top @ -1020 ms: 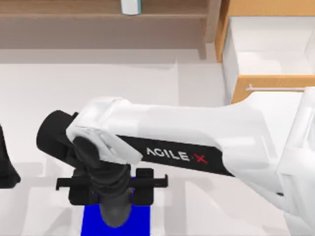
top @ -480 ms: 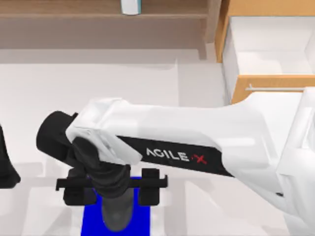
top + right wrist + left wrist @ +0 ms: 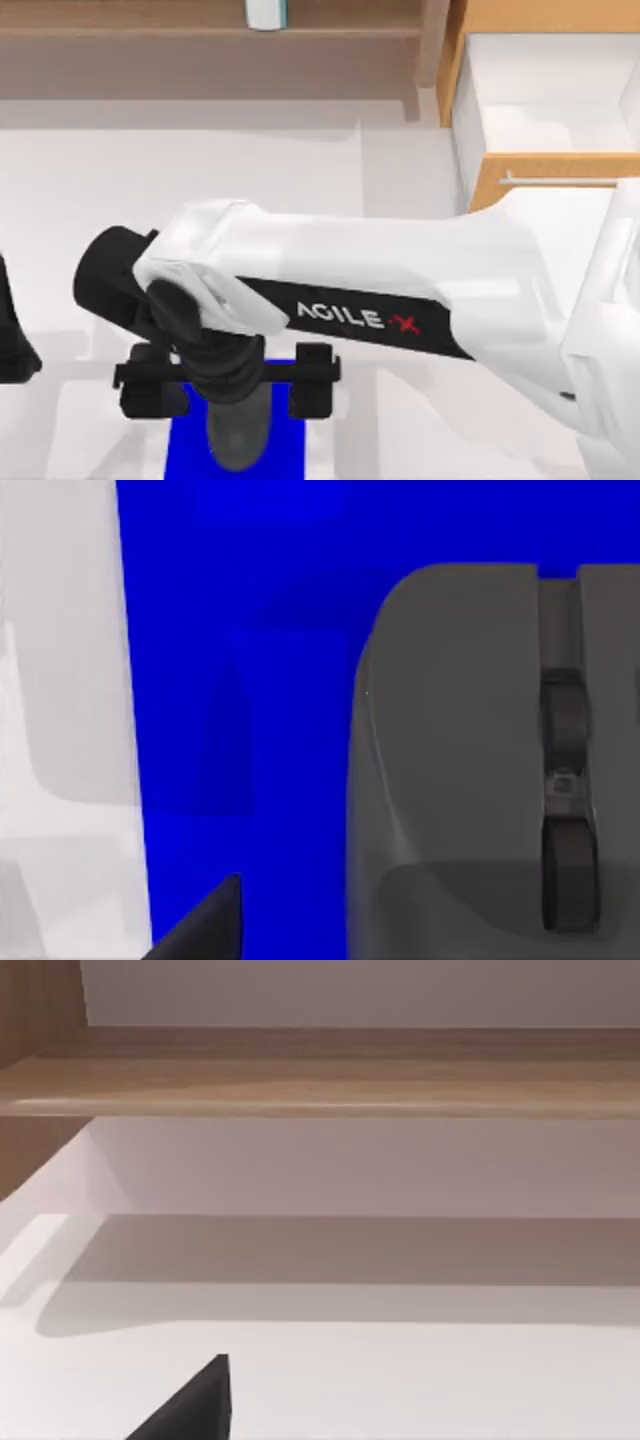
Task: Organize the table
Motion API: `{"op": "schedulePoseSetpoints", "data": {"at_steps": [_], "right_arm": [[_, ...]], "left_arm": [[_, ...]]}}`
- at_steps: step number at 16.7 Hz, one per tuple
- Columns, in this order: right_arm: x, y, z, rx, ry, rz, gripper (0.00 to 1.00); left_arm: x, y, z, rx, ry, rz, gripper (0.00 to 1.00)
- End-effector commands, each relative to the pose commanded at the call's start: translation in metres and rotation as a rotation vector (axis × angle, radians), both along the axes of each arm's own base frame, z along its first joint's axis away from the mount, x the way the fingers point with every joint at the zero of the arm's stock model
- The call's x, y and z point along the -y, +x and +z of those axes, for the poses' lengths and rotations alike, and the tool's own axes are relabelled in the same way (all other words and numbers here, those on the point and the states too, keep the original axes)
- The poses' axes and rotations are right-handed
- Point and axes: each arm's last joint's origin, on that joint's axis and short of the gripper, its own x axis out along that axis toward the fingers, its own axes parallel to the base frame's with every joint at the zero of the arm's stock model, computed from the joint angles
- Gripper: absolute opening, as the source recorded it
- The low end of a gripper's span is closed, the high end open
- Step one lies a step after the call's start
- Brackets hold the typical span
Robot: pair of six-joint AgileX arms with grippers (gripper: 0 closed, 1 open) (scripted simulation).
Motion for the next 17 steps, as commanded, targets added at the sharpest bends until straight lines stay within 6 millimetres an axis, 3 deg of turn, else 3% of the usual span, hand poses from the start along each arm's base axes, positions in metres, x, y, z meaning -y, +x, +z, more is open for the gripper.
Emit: {"op": "schedulePoseSetpoints", "data": {"at_steps": [4, 10, 17], "right_arm": [[-0.001, -0.001, 0.010, 0.036, 0.048, 0.057, 1.00], [0.004, -0.002, 0.012, 0.235, 0.185, 0.398, 1.00], [0.042, 0.009, -0.009, 0.695, 0.182, 0.882, 1.00]], "left_arm": [[0.000, 0.000, 0.000, 0.000, 0.000, 0.000, 1.00], [0.000, 0.000, 0.000, 0.000, 0.000, 0.000, 1.00], [0.000, 0.000, 0.000, 0.000, 0.000, 0.000, 1.00]]}}
